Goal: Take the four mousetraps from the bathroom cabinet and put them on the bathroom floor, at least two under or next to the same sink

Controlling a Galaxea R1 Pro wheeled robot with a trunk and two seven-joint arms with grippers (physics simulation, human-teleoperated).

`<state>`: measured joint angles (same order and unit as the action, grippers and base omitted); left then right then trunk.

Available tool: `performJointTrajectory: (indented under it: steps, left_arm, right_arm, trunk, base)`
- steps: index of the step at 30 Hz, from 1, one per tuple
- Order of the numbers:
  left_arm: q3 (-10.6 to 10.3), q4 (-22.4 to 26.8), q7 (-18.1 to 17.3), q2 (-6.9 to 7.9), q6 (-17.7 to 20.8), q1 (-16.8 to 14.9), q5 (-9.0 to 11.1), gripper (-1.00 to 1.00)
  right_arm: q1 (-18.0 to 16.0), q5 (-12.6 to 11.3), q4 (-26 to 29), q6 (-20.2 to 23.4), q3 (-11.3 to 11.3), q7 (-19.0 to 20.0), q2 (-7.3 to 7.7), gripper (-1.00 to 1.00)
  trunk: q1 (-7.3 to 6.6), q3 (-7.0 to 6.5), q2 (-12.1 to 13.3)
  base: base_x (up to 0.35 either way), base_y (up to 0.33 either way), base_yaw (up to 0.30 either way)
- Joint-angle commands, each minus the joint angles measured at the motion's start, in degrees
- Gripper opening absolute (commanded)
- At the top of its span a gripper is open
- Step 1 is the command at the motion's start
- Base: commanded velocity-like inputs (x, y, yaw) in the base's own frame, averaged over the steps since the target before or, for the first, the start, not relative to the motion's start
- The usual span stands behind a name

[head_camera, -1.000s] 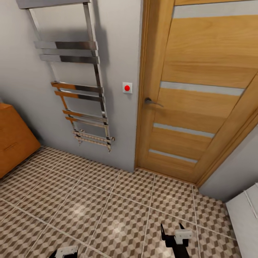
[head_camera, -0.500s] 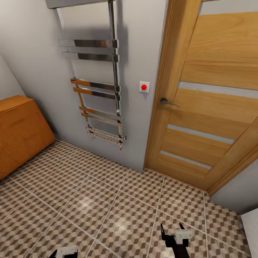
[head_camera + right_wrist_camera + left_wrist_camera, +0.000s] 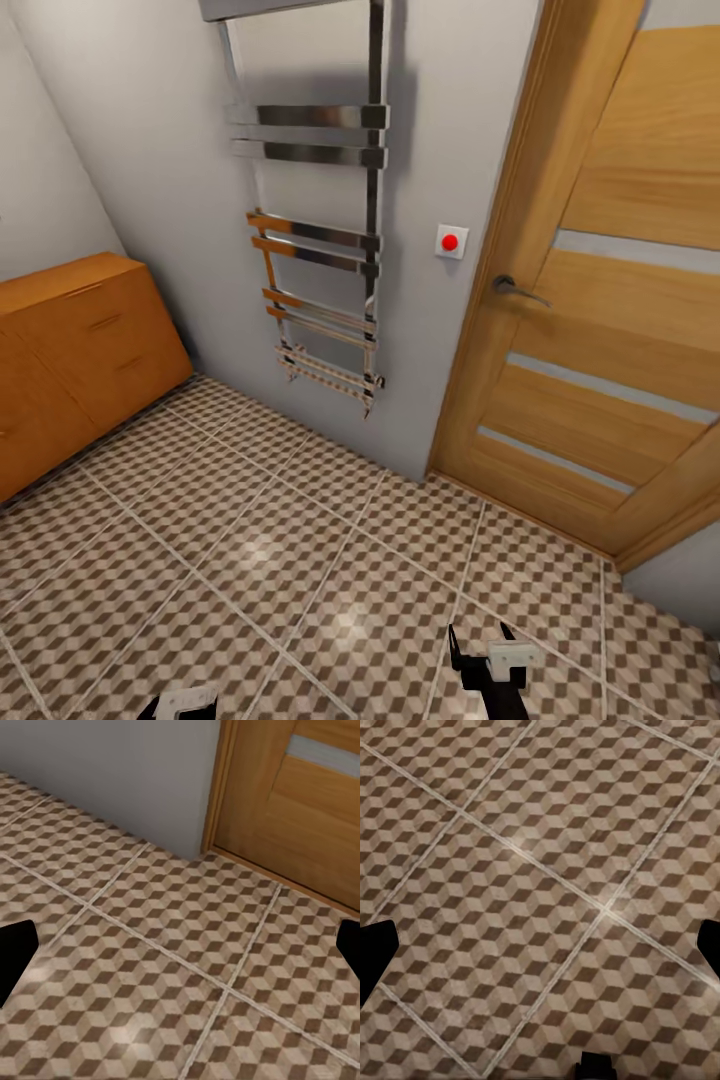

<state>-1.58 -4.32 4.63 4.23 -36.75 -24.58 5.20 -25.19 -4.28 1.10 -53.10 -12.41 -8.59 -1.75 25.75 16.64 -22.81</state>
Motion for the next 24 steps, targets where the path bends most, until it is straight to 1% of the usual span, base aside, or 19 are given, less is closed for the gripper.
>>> performJointTrajectory:
  steps: [1, 24]
  left_arm:
    - [-0.2, -0.25, -0.14, -0.01, -0.37, -0.12, 0.51, 1.0]
    - [-0.2, -0.25, -0.14, -0.01, -0.36, -0.12, 0.51, 1.0]
  right_arm:
    - [-0.04, -0.44, -0.04, -0.16, -0.51, -0.2, -0.01, 1.0]
    - [-0.04, -0.42, -0.04, -0.16, -0.51, -0.2, -0.01, 1.0]
  trunk:
    - [0.03, 0.13, -0.11]
    - [0.03, 0.86, -0.11]
  base:
    - [0.0, 0.0, 0.235]
    - [0.0, 0.0, 0.232]
